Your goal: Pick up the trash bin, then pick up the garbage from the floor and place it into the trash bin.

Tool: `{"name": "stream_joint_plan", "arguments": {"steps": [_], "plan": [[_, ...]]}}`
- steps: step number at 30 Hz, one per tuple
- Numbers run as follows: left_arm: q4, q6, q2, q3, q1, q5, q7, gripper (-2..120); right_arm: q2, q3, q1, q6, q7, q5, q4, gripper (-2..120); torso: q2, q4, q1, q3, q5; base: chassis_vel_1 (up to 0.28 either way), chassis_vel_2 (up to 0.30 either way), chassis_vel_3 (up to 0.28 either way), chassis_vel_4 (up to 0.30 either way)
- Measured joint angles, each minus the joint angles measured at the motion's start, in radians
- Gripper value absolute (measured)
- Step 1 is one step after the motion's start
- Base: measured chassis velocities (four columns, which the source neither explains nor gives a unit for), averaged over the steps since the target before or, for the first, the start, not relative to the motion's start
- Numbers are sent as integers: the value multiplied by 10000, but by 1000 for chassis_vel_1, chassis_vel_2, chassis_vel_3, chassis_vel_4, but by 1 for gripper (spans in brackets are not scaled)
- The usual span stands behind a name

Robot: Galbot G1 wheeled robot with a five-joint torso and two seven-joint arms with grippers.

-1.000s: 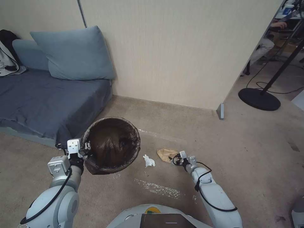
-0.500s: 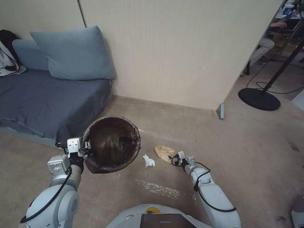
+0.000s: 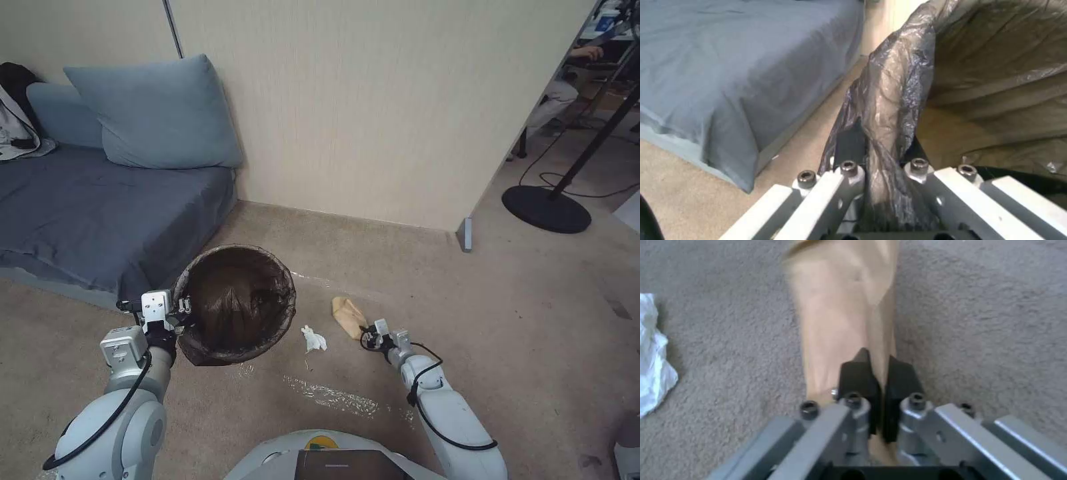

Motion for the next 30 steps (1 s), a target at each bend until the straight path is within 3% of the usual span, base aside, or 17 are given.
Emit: {"name": "stream_joint_plan", "arguments": {"steps": [10,18,22,26,30], "plan": [[0,5,-38,0,-12,14,-24,4,-71,180,-367,83,127,40,790,0,0,-2,0,0,0,0,0,0,0],[144,4,18,-23,-45,5,-17,4,-593,398,-1122,-139,242,850,3086,0,0,-1,0,0,0,0,0,0,0],[259,19,128,-49,-121,-1,36,4,-1124,428,-1452,-139,116,1130,4025,0,0,-1,0,0,2,0,0,0,0],[375,113,317,-69,-274,-62,101,4,-2601,622,-2044,-228,-363,1778,5687,0,0,-5,0,0,1,0,0,0,0],[453,138,386,-28,-302,-65,155,4,-3328,781,-2349,-362,-595,2418,6745,0,0,-2,0,-1,0,0,0,0,0]]}}
